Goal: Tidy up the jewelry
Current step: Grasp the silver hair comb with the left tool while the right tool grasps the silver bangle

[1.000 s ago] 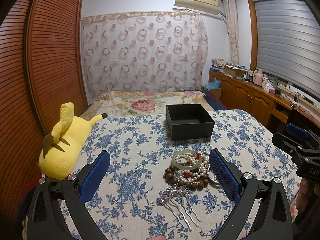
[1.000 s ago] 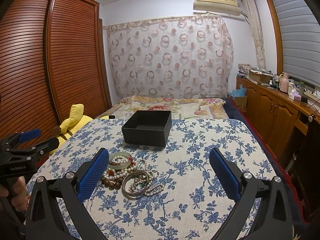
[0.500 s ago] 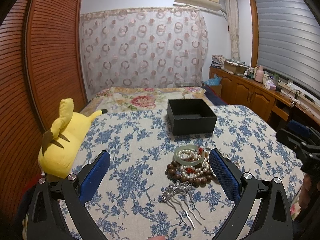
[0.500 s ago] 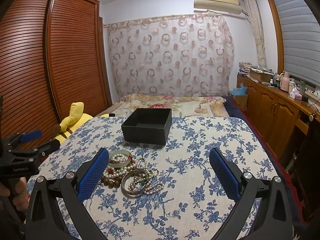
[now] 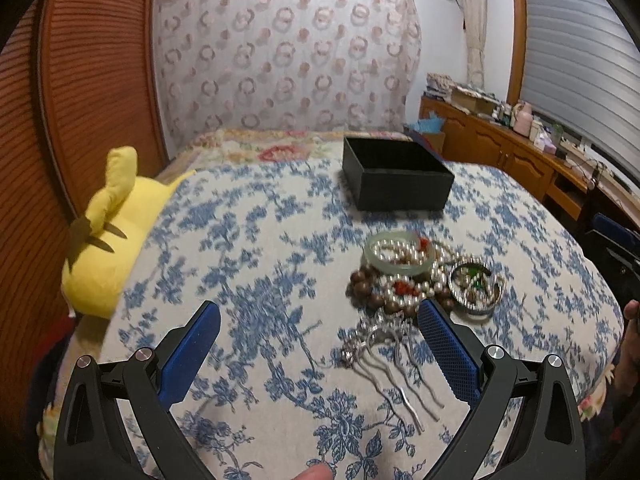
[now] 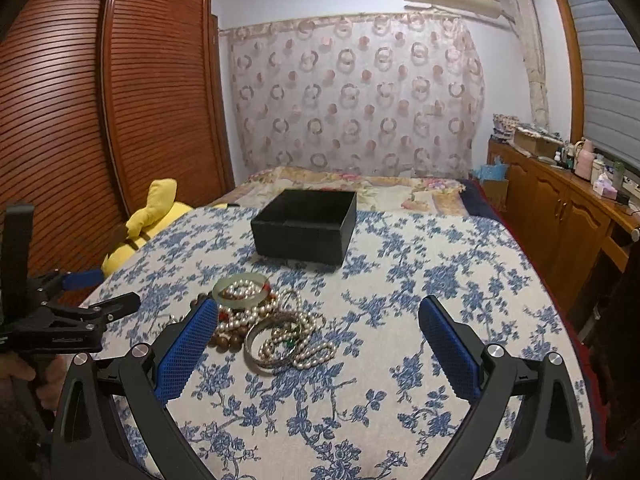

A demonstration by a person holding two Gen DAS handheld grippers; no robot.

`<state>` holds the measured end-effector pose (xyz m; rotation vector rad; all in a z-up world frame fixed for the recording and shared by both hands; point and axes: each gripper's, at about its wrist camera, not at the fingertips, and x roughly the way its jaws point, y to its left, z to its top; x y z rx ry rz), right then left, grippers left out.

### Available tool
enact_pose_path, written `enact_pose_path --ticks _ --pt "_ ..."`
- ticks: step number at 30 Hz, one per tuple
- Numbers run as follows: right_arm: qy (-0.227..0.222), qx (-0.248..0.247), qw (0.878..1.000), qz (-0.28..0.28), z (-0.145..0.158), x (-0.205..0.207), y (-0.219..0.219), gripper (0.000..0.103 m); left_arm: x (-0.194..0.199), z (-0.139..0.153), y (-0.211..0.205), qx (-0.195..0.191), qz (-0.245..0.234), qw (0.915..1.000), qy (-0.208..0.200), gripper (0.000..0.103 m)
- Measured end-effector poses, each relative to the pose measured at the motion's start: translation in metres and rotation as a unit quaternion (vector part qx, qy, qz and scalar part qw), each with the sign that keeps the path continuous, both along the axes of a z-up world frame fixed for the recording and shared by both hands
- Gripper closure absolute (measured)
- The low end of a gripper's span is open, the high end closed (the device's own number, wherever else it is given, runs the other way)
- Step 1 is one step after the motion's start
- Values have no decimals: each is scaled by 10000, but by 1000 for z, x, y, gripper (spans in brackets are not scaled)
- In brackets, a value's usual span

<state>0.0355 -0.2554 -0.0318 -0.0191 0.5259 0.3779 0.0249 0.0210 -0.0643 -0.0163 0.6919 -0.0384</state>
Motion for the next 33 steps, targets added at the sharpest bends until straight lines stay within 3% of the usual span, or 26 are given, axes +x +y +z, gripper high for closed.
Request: enact_pose_path --ticks 11,14,15,24,28,31,33 --pt "645 -261 9965 467 -39 12 12 28 13 -28 -17 -203 -473 9974 495 8" --pt "728 -304 9956 506 -45 13 13 29 17 -31 -21 -265 -574 9963 576 9" --pt "744 -319 9954 515 -46 13 13 29 18 -32 -23 -258 -600 9961 597 14" --pt "808 -402 9944 553 -53 16 12 29 35 -43 -33 -130 -654 9942 847 24" --pt "793 -431 9939 632 -53 15 15 29 35 -46 -36 63 -601 9944 871 34" --pt "805 -474 9931 710 -54 17 17 29 32 -45 -38 158 -645 9945 812 52" --pt "831 -520 9922 768 -55 18 19 29 30 -45 -37 126 -665 9947 780 52"
